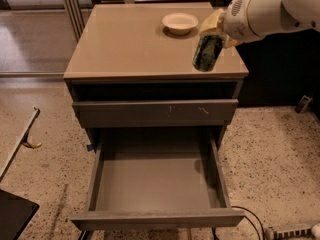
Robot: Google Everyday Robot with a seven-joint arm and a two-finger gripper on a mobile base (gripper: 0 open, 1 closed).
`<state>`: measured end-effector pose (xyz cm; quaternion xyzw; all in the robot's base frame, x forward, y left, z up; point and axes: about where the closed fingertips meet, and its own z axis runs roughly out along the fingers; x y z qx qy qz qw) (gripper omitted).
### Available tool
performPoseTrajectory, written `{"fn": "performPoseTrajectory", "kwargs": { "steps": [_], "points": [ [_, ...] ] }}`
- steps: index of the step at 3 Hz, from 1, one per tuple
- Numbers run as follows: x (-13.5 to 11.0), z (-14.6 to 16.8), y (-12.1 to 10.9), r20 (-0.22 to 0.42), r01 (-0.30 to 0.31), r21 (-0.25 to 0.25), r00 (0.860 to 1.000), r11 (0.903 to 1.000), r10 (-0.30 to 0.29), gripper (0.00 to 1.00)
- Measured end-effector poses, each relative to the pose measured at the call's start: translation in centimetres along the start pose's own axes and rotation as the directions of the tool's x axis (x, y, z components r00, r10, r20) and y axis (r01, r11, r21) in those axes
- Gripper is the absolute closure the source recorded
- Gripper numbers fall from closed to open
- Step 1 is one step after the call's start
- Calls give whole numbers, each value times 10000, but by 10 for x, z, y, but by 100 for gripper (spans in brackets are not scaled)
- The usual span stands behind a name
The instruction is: Pick green can from middle drawer and place on counter
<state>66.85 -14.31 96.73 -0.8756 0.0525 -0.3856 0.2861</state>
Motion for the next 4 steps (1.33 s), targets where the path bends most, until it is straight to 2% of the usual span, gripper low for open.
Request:
{"fn": "performPoseTrajectory", "kwargs": {
  "steps": [1,2,4],
  "points": [
    [18,24,-4,-407,999,428,9943,9941,-982,100],
    [21,58,-3,-456,1806,835,9831,9800,-1773,100],
    [20,109,8,-301,2608,886,9654,9613,-2591,100]
  ]
}}
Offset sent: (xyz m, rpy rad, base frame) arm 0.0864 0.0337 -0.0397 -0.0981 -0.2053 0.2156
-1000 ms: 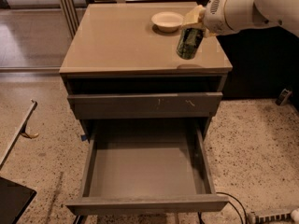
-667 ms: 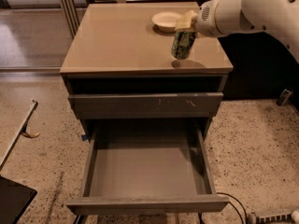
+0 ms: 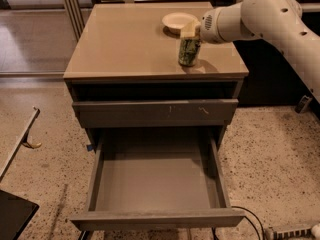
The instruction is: Pick green can from middle drawer and place on counter
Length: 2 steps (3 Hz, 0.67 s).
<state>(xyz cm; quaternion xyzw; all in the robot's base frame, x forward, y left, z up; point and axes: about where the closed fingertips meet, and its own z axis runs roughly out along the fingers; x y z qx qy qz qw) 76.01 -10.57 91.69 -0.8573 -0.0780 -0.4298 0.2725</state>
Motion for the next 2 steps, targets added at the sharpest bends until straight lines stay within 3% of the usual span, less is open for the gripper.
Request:
{"fn": "performPoseTrajectory", "kwargs": {
  "steps": [1,2],
  "points": [
    [2,9,0,-63,272,-79,9996,9996,-273,84],
    [5,13,-2,-152,448,-160,9989,9989,-450,60]
  ]
}}
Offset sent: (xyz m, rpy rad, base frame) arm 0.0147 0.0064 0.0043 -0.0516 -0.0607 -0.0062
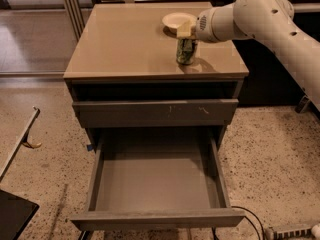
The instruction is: Pick green can from middle drawer and place on counter
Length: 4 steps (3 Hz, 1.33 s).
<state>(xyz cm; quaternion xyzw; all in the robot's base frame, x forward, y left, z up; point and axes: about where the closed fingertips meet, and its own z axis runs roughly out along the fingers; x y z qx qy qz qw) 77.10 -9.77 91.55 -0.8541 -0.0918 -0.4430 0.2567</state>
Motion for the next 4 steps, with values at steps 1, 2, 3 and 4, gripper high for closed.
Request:
{"fn": "performPoseTrajectory", "kwargs": {
  "steps": [1,2,3,4],
  "points": [
    [3,1,-1,-62,10,-108,10000,9999,-11,38],
    [3,1,-1,-63,10,-110,10000,9999,-11,13],
    [3,1,-1,-62,10,-109,10000,9999,-11,0],
    [3,1,-1,-62,10,-109,10000,9999,-11,0]
  ]
}}
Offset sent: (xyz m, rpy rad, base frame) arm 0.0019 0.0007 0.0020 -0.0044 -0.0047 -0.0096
